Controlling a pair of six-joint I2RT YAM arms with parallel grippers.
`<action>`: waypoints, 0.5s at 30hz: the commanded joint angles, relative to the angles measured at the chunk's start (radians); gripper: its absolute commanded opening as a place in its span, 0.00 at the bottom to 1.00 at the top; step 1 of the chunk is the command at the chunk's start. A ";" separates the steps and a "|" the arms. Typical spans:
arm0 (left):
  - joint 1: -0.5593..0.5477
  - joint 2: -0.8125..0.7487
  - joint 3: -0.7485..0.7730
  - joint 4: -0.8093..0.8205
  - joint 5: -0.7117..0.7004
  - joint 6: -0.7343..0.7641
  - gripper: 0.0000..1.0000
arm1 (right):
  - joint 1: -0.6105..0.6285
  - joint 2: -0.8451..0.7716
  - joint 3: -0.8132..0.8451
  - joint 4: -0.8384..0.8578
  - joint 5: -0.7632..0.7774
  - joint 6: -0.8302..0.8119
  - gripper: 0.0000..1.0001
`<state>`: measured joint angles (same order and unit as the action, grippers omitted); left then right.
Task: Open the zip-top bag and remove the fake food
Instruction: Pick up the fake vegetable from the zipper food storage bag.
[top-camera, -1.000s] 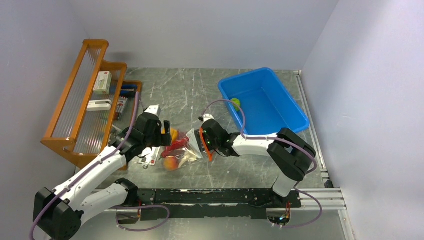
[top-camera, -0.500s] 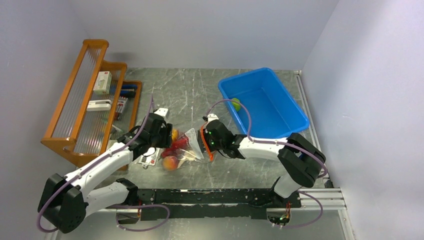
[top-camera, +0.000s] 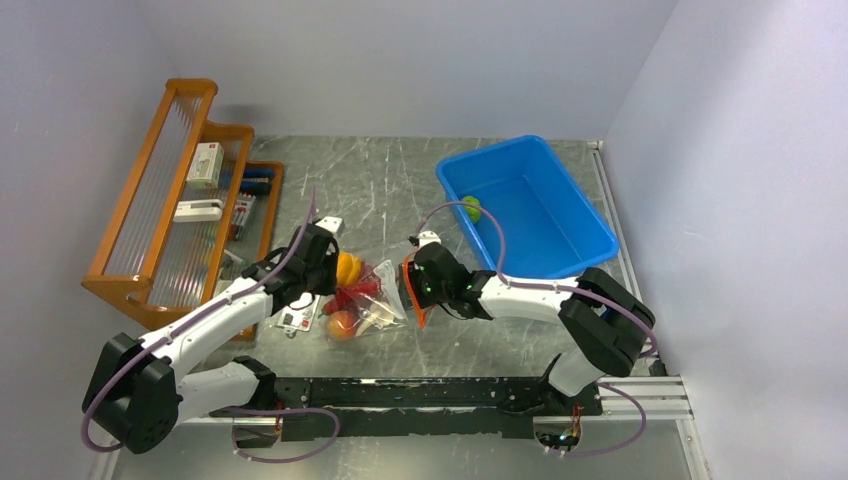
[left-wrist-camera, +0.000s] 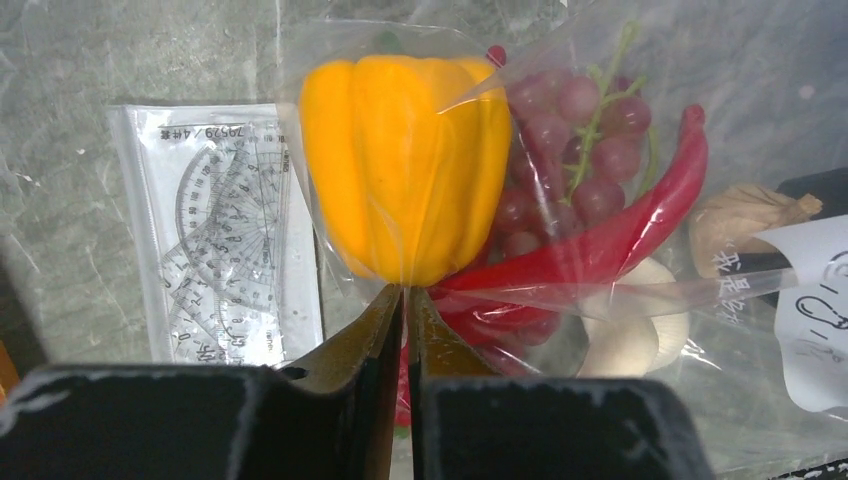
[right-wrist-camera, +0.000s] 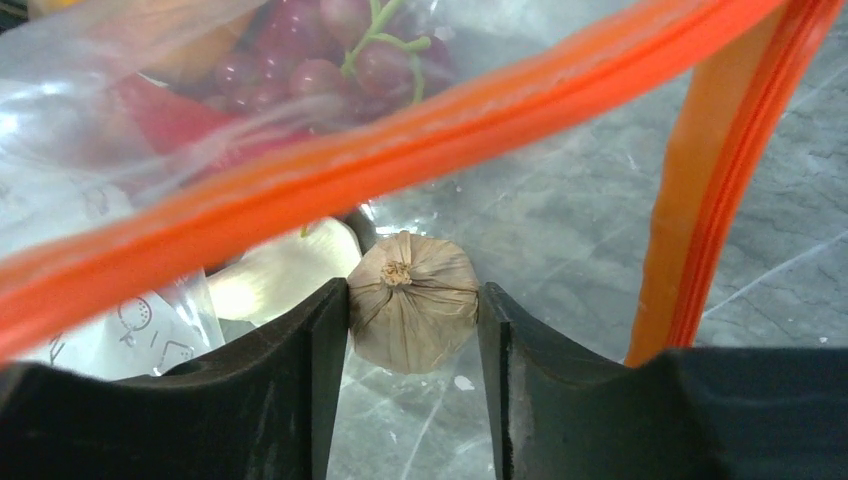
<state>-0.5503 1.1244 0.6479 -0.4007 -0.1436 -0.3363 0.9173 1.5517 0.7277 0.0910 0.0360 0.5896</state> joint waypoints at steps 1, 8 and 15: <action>0.006 -0.025 0.029 0.017 0.029 0.023 0.16 | -0.002 0.009 0.043 -0.048 0.026 -0.014 0.51; 0.006 -0.008 0.037 0.012 0.030 0.025 0.12 | -0.003 0.039 0.082 -0.063 0.028 -0.024 0.61; 0.006 -0.012 0.039 0.010 0.034 0.027 0.12 | -0.002 0.067 0.104 -0.070 0.005 -0.039 0.63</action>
<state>-0.5503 1.1149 0.6479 -0.4011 -0.1329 -0.3210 0.9176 1.6073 0.8078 0.0254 0.0444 0.5674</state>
